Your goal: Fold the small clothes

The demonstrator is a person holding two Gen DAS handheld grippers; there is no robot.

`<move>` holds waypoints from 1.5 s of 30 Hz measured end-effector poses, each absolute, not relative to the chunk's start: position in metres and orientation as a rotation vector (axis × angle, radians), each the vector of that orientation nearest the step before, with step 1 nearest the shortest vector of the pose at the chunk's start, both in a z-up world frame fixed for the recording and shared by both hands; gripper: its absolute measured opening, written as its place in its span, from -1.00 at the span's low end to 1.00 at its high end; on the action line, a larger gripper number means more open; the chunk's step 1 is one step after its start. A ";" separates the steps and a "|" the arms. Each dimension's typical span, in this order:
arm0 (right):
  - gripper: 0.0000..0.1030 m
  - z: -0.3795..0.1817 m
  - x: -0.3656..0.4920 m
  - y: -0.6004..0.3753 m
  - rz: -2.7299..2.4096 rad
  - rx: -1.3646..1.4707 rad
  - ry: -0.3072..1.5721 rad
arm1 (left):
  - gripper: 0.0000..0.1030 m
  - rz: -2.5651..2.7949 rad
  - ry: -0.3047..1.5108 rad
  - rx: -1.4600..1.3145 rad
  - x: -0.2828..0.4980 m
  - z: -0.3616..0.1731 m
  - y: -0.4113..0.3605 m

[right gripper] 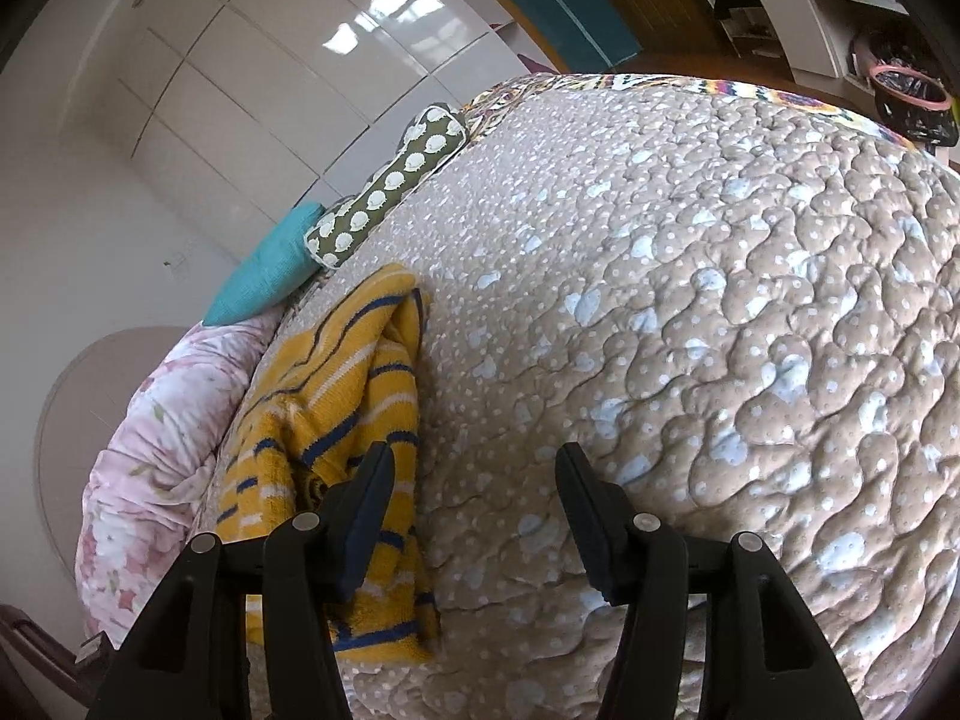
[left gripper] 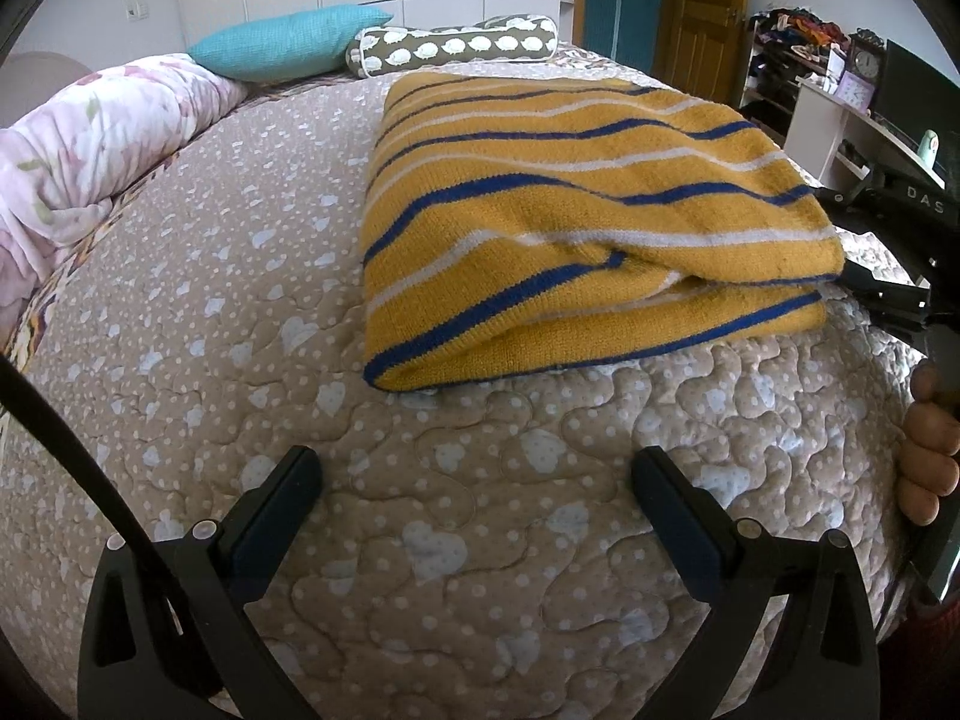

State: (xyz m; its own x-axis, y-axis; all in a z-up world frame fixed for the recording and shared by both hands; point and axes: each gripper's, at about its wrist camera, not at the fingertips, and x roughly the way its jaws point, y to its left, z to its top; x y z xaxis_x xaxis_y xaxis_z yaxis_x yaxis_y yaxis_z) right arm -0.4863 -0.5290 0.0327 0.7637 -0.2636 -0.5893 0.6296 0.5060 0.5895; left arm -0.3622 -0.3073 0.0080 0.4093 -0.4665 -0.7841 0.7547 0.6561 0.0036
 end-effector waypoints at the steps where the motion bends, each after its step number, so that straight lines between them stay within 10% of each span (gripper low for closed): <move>1: 0.21 0.033 -0.485 -0.529 -0.562 0.884 0.462 | 1.00 -0.793 0.842 0.388 -0.363 0.008 -0.307; 39: 0.26 0.024 -0.499 -0.527 -0.508 0.928 0.418 | 1.00 -0.898 0.797 0.341 -0.363 0.009 -0.290; 45: 0.24 0.050 -0.469 -0.511 -0.644 0.698 0.679 | 1.00 -0.982 0.731 0.304 -0.369 0.005 -0.273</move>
